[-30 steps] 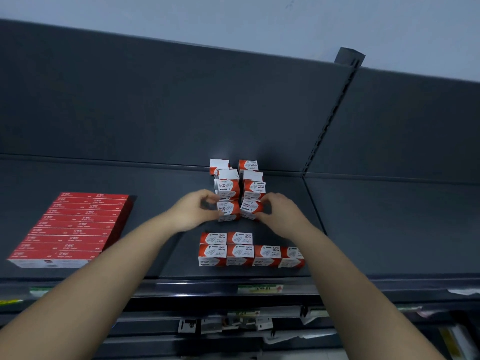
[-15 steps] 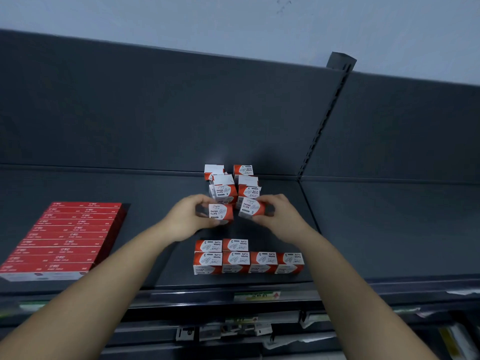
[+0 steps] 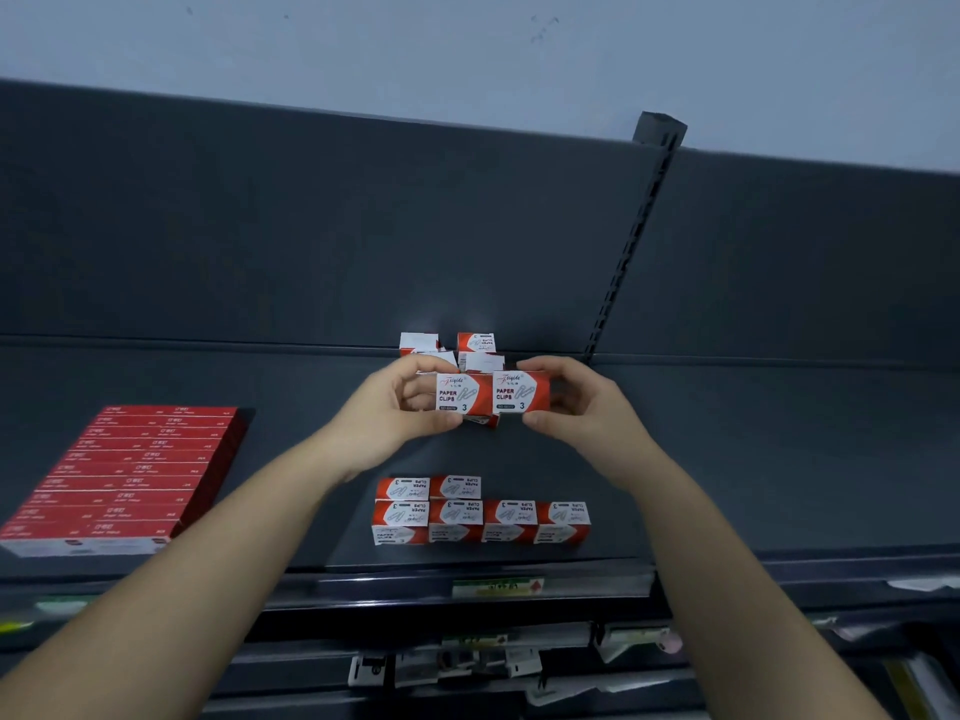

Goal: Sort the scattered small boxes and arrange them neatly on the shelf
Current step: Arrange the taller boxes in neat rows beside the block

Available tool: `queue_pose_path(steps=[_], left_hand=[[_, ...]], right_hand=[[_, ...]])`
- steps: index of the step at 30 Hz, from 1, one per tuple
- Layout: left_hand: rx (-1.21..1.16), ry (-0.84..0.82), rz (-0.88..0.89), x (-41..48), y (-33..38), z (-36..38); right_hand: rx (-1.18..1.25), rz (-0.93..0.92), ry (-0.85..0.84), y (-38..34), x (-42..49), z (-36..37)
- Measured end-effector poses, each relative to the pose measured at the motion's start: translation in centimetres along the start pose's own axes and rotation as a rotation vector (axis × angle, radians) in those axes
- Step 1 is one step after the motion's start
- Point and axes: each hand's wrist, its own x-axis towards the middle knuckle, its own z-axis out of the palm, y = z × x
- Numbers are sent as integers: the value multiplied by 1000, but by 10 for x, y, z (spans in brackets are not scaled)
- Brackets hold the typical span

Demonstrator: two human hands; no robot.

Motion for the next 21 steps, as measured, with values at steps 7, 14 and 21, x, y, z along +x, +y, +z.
queue_pose_path(steps=[7,14,21], left_hand=[[-46,25,24,-5,8,19],[-27,28,46,-8,12,36],[47,120,31,-6,6,56]], right_hand=[[29,-39,22,2,-13,-12],[80,-55,95,4,-19,-18],[39,-15,136,20,-24,-26]])
